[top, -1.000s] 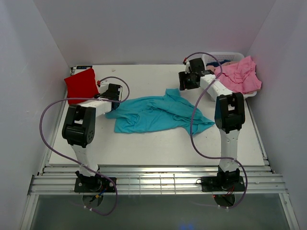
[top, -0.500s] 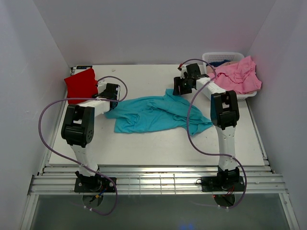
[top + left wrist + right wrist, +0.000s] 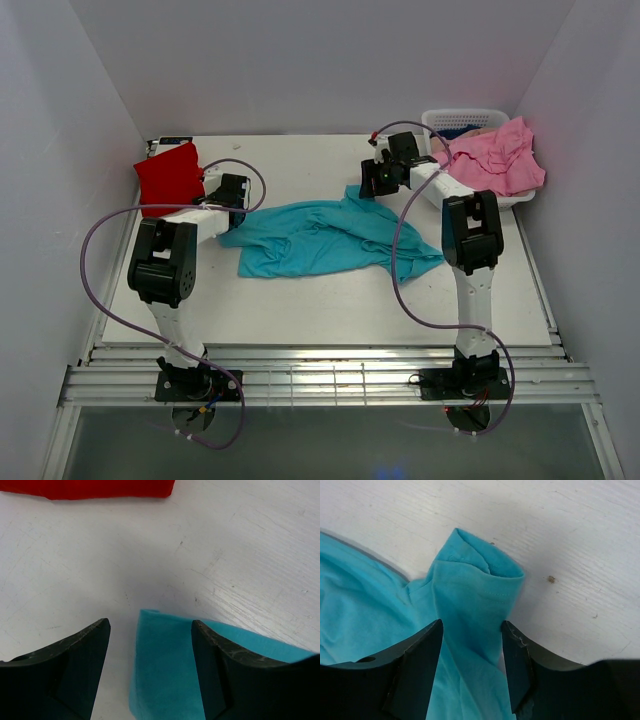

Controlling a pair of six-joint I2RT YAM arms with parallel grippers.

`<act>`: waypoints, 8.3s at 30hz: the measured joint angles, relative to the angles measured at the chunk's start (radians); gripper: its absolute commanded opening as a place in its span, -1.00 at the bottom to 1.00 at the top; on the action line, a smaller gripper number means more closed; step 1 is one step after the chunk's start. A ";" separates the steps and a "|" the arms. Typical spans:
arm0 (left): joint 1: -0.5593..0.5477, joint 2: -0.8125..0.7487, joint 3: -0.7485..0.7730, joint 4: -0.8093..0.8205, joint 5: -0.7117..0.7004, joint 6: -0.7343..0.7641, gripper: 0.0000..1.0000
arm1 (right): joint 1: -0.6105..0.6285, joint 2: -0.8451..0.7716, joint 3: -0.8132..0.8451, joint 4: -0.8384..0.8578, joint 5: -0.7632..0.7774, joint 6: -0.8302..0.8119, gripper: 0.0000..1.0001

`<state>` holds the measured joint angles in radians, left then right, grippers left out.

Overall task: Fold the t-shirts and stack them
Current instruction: Flatten out the tshirt

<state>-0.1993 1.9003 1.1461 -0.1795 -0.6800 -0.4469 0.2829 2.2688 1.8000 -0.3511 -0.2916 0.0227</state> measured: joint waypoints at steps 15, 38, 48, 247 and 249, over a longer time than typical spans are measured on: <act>0.000 0.000 -0.001 0.000 0.033 -0.013 0.53 | 0.099 -0.092 -0.127 0.061 0.044 -0.093 -0.01; 0.000 0.000 -0.005 0.002 0.042 -0.014 0.54 | 0.094 -0.035 -0.036 0.023 0.110 -0.158 -0.14; 0.000 0.000 -0.005 0.002 0.042 -0.014 0.54 | 0.094 -0.035 -0.040 0.003 0.118 -0.162 -0.20; 0.085 -0.715 0.539 -0.197 0.802 0.026 -1.00 | -0.224 -1.055 0.177 0.018 0.113 0.156 -0.85; 0.085 -0.685 0.461 -0.182 0.774 0.022 -1.00 | -0.224 -1.044 0.103 0.060 0.105 0.159 -0.85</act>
<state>-0.1143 1.2152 1.6070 -0.3611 0.0937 -0.4248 0.0589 1.2247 1.9026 -0.2916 -0.1871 0.1814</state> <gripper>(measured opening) 0.015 0.078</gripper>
